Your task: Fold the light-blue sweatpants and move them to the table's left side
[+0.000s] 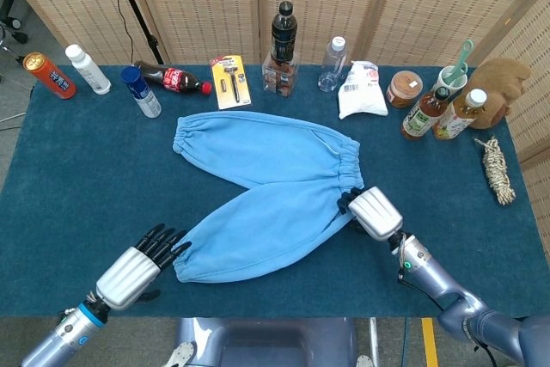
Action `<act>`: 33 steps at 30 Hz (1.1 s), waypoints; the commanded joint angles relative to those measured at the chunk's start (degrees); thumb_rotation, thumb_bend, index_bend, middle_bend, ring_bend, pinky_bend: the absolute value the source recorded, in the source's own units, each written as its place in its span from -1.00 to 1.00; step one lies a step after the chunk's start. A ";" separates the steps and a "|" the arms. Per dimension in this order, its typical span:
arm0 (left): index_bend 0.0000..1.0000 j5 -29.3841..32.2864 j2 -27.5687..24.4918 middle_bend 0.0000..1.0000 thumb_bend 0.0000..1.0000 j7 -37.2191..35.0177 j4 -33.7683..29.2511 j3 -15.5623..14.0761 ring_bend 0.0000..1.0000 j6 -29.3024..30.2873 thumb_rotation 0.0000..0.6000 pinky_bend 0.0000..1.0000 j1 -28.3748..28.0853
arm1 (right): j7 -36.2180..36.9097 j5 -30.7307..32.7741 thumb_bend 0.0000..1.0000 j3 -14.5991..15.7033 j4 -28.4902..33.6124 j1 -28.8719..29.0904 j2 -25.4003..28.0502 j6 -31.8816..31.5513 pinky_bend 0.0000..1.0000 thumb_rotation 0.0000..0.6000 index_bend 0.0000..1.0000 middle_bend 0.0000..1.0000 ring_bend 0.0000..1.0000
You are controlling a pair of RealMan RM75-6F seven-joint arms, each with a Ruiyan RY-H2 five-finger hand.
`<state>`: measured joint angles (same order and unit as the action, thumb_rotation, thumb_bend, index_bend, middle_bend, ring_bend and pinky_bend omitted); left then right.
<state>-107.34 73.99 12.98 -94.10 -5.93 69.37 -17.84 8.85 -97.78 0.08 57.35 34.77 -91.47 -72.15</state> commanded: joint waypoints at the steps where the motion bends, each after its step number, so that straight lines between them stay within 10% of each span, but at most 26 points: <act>1: -1.00 -0.08 1.34 -1.00 -1.00 0.17 0.69 -0.04 -1.00 -0.80 1.00 -1.00 -0.83 | -0.15 0.21 0.28 -0.03 0.40 -0.03 0.26 0.08 0.41 1.00 0.30 0.07 0.06; 18: -1.00 5.71 9.48 -1.00 -1.00 4.66 4.32 2.04 -1.00 -5.69 1.00 -0.99 -3.55 | 0.88 1.62 0.28 0.07 -0.53 -0.70 0.04 0.30 0.41 1.00 0.30 0.07 0.06; 33: -0.57 7.49 15.21 -0.86 -0.53 8.59 6.37 2.43 -0.78 -4.76 1.00 -0.35 -4.16 | 1.65 1.79 0.28 0.12 -0.63 -0.79 0.14 -0.04 0.41 1.00 0.30 0.07 0.06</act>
<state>-99.90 89.03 21.52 -87.88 -3.50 64.56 -21.90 10.49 -96.00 0.20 56.72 33.98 -91.32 -72.19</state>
